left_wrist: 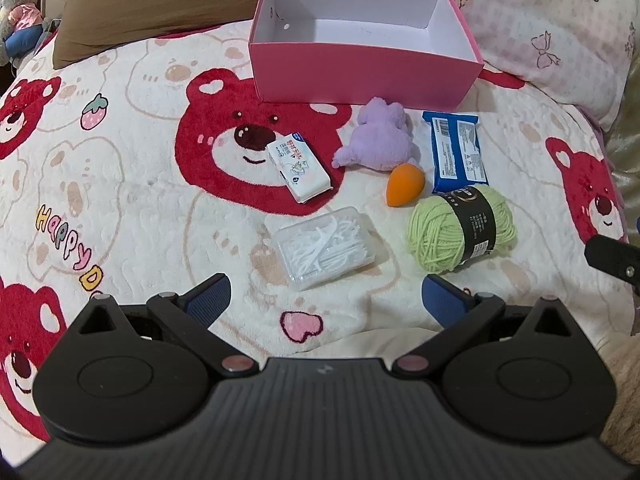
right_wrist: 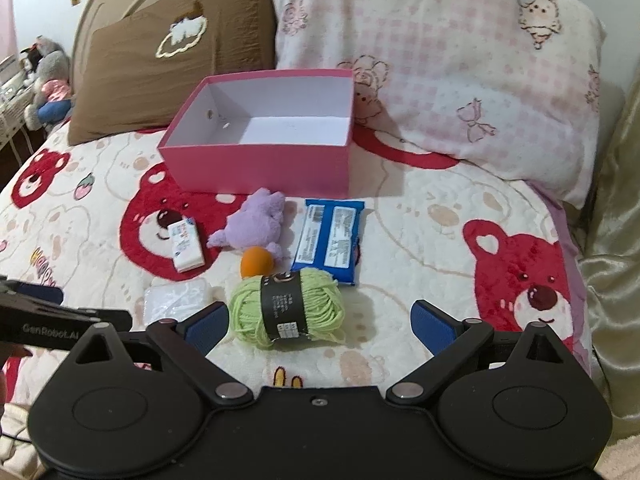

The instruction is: Organize objects

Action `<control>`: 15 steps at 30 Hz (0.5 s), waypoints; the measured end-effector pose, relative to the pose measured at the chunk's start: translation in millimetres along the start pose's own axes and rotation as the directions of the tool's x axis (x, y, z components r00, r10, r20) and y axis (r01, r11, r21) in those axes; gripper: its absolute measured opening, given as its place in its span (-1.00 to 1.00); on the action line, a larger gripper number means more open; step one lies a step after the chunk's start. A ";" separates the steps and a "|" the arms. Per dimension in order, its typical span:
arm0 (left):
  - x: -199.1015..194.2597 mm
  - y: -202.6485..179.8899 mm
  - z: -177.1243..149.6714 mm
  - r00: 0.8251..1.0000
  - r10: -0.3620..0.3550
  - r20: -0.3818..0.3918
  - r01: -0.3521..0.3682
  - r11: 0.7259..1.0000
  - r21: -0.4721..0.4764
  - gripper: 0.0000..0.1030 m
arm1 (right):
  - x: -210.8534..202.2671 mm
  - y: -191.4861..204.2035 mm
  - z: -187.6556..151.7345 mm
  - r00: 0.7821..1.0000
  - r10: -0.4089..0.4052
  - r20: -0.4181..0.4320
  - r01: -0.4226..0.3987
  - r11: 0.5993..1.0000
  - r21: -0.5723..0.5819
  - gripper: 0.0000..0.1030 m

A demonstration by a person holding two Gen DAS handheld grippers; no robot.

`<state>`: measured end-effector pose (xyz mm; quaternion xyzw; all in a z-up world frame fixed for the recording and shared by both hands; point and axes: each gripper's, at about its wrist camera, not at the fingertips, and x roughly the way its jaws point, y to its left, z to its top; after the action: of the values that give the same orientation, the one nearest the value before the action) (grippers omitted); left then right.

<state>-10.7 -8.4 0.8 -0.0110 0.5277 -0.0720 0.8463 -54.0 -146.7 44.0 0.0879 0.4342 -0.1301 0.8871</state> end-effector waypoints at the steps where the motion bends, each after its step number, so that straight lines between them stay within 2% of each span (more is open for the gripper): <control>1: 0.1 0.0 -0.2 1.000 0.000 0.000 0.000 1.000 0.000 1.00 | -0.5 -0.8 -0.2 1.000 0.008 -0.002 -0.008 1.000 0.006 0.96; 7: 0.9 0.2 -1.6 1.000 0.000 -0.006 0.000 1.000 0.003 1.00 | -6.5 -1.4 3.0 1.000 -0.008 0.008 0.008 1.000 -0.005 1.00; 15: 0.9 -0.9 0.0 1.000 -0.018 -0.020 0.017 1.000 -0.017 1.00 | -5.4 -3.4 6.0 1.000 -0.003 -0.028 0.002 1.000 -0.026 1.00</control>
<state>-10.4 -9.4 0.1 -0.0222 0.5369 -0.0750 0.8400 -53.7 -150.8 51.8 0.0776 0.4484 -0.1244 0.8817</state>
